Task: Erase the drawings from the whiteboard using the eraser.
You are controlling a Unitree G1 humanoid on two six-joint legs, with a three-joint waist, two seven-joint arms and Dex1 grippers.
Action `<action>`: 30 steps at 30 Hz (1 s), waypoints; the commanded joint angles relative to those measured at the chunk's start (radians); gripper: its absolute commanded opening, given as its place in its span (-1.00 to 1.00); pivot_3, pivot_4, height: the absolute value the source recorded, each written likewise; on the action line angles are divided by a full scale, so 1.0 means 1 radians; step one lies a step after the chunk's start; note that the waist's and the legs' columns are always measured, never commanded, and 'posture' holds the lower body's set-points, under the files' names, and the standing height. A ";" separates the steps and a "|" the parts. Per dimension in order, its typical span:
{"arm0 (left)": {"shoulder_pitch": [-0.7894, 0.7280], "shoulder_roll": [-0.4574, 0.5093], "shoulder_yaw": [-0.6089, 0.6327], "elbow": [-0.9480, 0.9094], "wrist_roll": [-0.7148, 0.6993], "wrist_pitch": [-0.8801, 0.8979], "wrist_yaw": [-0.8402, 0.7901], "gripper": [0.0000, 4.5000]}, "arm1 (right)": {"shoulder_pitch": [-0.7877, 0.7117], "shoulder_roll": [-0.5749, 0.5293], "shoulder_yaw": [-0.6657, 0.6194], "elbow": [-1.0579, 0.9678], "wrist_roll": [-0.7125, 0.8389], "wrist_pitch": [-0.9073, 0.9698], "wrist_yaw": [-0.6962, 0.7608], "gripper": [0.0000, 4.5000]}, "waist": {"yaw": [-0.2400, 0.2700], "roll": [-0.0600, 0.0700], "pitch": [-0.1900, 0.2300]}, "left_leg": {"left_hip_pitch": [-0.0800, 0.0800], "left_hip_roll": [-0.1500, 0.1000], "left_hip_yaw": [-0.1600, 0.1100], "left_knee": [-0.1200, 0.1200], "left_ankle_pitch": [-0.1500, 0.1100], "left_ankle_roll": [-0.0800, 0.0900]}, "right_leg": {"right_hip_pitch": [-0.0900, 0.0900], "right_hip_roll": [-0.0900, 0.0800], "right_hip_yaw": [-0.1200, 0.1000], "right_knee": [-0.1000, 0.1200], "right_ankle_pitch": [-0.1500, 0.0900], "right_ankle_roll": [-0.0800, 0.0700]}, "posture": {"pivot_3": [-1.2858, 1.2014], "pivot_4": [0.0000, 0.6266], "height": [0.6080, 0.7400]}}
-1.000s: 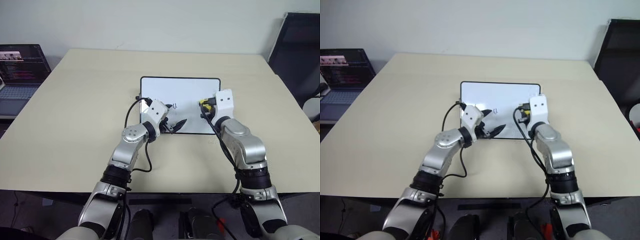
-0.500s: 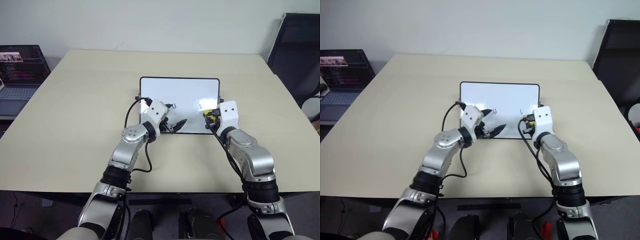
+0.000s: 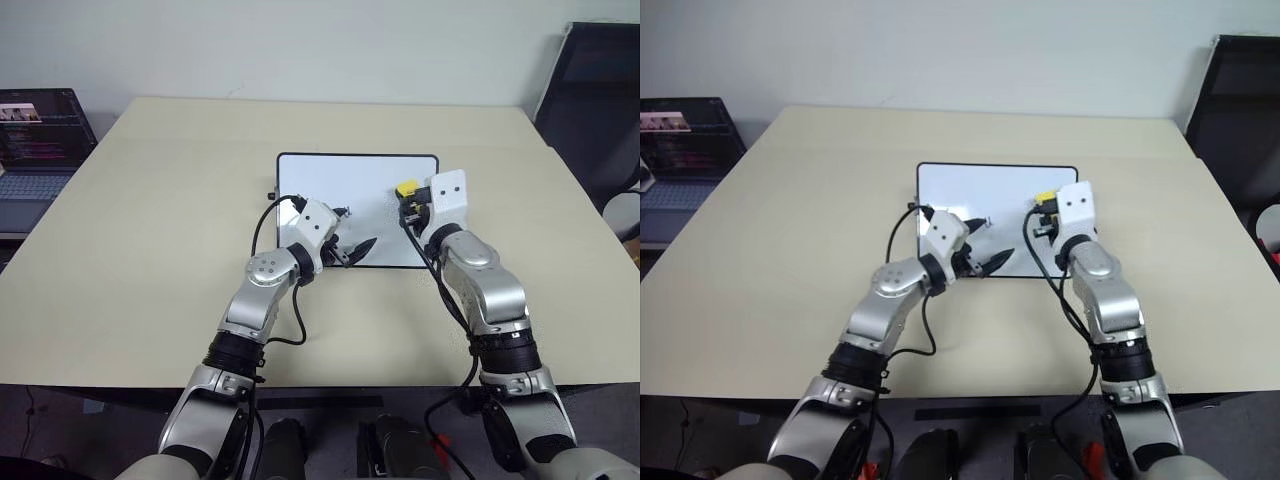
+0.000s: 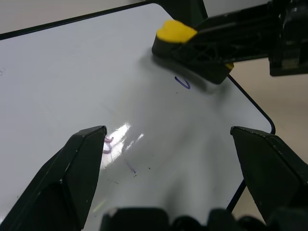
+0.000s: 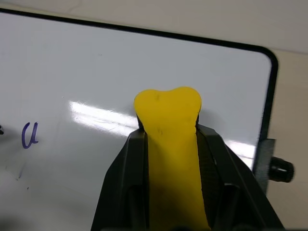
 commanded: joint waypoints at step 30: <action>0.342 0.087 0.108 -0.425 -0.050 0.116 0.088 1.00 | 0.287 -0.212 -0.079 -0.282 0.053 -0.171 0.273 -0.57 | 0.001 0.000 0.000 | 0.003 0.002 0.000 0.001 0.000 0.000 | 0.003 -0.001 0.001 -0.001 0.000 0.000 | 0.03 -0.52 1.00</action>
